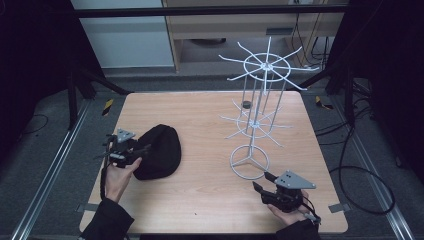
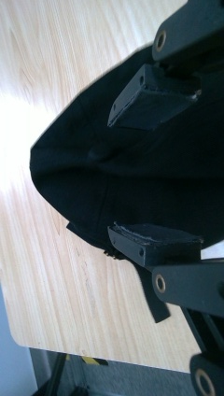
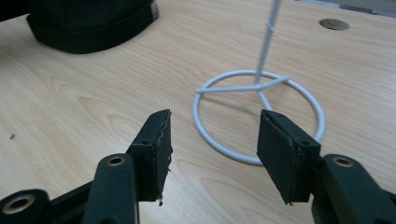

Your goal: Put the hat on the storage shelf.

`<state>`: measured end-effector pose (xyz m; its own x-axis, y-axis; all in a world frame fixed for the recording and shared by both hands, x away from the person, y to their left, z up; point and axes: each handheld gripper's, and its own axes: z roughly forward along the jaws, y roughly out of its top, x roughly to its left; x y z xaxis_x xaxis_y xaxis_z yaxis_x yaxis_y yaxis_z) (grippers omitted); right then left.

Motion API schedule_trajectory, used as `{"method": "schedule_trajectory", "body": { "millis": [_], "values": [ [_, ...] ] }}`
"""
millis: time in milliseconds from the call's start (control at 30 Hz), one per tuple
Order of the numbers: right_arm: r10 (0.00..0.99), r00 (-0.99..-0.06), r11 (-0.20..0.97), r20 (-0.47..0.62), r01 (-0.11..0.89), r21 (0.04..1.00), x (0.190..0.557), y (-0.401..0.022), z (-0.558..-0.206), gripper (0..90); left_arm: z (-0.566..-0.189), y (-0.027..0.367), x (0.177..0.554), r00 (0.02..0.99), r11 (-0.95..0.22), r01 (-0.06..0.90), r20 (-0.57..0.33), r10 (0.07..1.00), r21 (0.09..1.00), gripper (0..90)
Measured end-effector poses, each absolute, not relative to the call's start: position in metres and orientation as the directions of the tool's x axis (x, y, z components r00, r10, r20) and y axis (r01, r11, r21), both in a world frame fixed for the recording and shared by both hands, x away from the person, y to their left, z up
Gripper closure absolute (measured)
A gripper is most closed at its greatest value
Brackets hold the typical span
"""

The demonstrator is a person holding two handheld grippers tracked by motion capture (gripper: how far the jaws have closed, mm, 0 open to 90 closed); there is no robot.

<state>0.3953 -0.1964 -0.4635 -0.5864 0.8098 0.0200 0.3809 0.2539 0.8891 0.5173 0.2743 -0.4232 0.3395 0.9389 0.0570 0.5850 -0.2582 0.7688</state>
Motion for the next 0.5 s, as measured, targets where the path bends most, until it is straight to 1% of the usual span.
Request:
{"method": "schedule_trajectory", "body": {
  "millis": [100,133,233,333,433,500],
  "values": [
    [0.822,-0.569,0.251,0.016,0.386,0.888,0.397,-0.204,-0.465,44.2,-0.428,0.270,0.526,0.349,-0.273,0.599,0.062,0.935,0.753,42.2],
    [0.827,-0.562,0.248,0.016,0.391,0.886,0.398,-0.207,-0.465,44.1,-0.433,0.268,0.530,0.353,-0.283,0.615,0.064,0.933,0.736,46.0],
    [0.831,-0.556,0.249,0.015,0.396,0.884,0.400,-0.210,-0.466,44.0,-0.440,0.268,0.535,0.362,-0.290,0.638,0.055,0.931,0.713,48.8],
    [0.835,-0.550,0.243,0.019,0.400,0.884,0.401,-0.212,-0.466,44.0,-0.443,0.268,0.538,0.368,-0.288,0.652,0.039,0.929,0.701,56.2],
    [0.838,-0.545,0.241,0.019,0.403,0.883,0.401,-0.213,-0.466,44.1,-0.443,0.267,0.539,0.374,-0.285,0.657,0.026,0.927,0.698,68.7],
    [0.839,-0.543,0.241,0.018,0.402,0.883,0.402,-0.214,-0.467,44.1,-0.441,0.268,0.538,0.377,-0.271,0.656,0.005,0.926,0.704,74.2]
  ]
}}
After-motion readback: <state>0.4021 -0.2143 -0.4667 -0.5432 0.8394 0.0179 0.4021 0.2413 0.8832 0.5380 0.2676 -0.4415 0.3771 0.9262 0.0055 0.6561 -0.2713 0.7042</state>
